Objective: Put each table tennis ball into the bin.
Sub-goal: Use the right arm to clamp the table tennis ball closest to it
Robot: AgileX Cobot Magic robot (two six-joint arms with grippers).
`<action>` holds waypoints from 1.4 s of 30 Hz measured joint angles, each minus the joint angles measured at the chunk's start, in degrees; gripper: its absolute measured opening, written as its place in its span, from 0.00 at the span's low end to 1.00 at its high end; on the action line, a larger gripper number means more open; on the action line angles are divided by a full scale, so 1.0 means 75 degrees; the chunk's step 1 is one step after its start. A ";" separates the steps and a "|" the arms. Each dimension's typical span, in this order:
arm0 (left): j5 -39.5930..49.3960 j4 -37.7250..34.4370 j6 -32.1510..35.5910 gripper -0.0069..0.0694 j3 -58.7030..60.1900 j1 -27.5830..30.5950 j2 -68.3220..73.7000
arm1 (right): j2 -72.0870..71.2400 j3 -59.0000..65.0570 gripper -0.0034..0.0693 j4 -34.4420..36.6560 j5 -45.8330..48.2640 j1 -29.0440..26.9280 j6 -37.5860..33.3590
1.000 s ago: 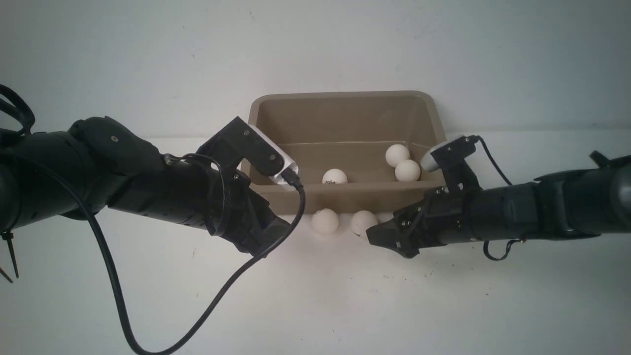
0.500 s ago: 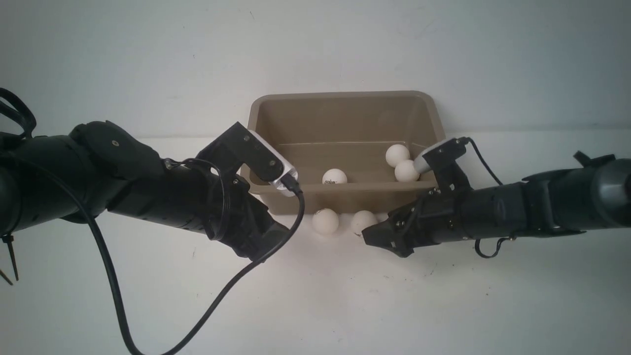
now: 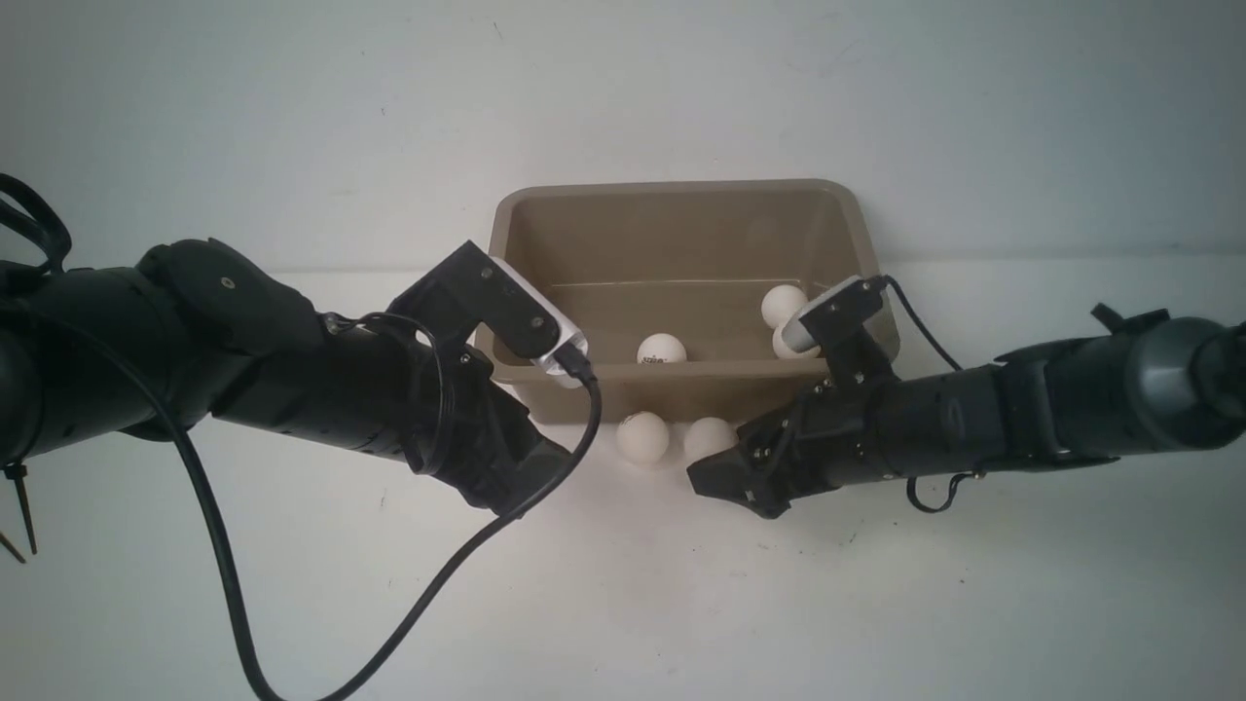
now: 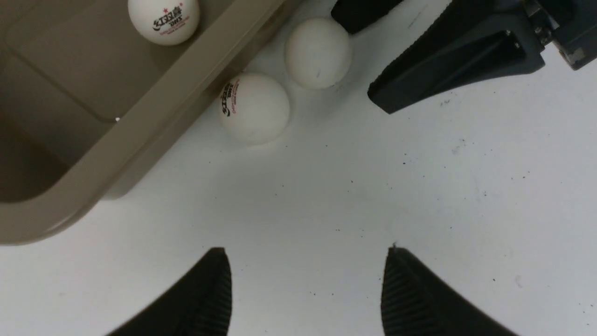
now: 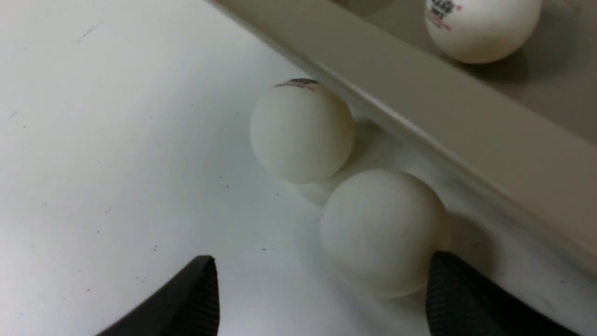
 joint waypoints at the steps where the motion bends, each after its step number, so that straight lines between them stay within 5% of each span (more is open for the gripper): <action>1: 0.0000 0.0000 0.0000 0.61 0.0000 0.0000 0.0000 | 0.0000 -0.0008 0.78 0.0000 -0.0028 0.0018 -0.0008; 28: 0.0000 0.0021 0.0000 0.61 0.0000 0.0000 0.0000 | 0.0296 -0.0381 0.78 0.0007 0.0515 0.0019 -0.0190; 42: 0.0000 0.0021 0.0000 0.61 0.0000 0.0000 0.0000 | 0.0296 -0.0381 0.78 -0.0243 0.0822 0.0173 0.0441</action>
